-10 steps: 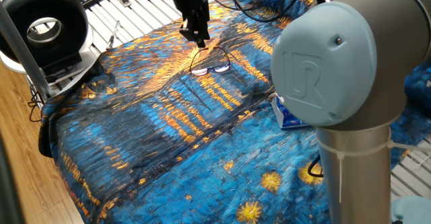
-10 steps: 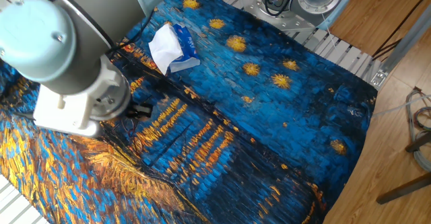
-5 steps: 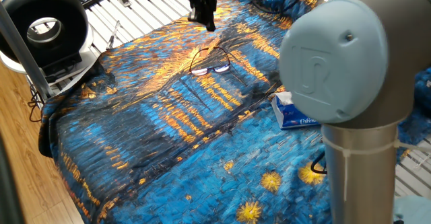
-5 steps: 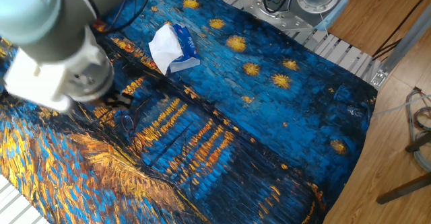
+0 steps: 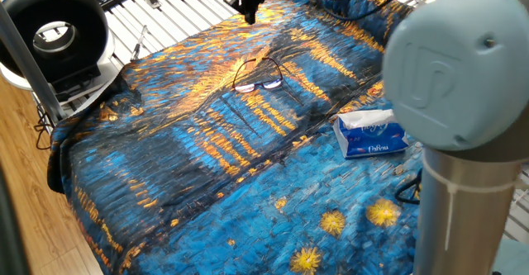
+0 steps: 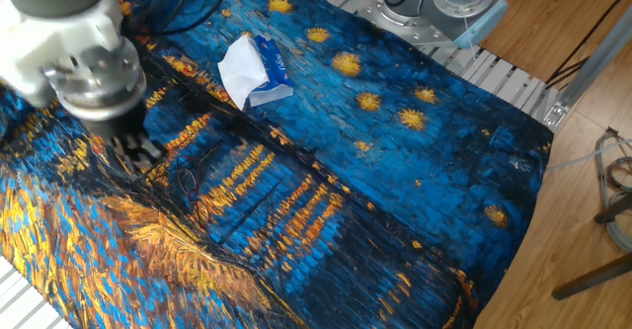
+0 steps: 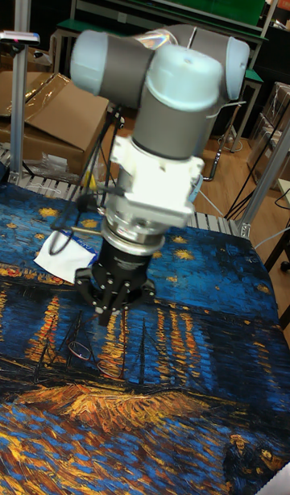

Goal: Unfold the leg of the glasses (with one hand)

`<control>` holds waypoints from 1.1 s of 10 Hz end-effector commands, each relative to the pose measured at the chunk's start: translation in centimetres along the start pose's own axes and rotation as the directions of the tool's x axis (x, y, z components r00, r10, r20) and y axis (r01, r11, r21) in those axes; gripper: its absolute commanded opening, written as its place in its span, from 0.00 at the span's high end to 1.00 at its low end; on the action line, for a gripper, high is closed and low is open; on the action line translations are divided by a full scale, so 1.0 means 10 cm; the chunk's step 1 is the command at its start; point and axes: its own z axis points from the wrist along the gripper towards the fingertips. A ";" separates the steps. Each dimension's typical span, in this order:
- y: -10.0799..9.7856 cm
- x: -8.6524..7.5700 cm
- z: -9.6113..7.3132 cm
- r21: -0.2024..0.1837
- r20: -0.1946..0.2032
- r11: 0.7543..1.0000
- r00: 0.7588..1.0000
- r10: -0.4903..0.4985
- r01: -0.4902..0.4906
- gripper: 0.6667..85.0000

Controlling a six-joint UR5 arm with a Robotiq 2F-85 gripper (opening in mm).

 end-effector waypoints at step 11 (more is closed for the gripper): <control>-0.01 0.04 0.20 -0.068 0.030 0.970 0.972 0.235 -0.233 1.00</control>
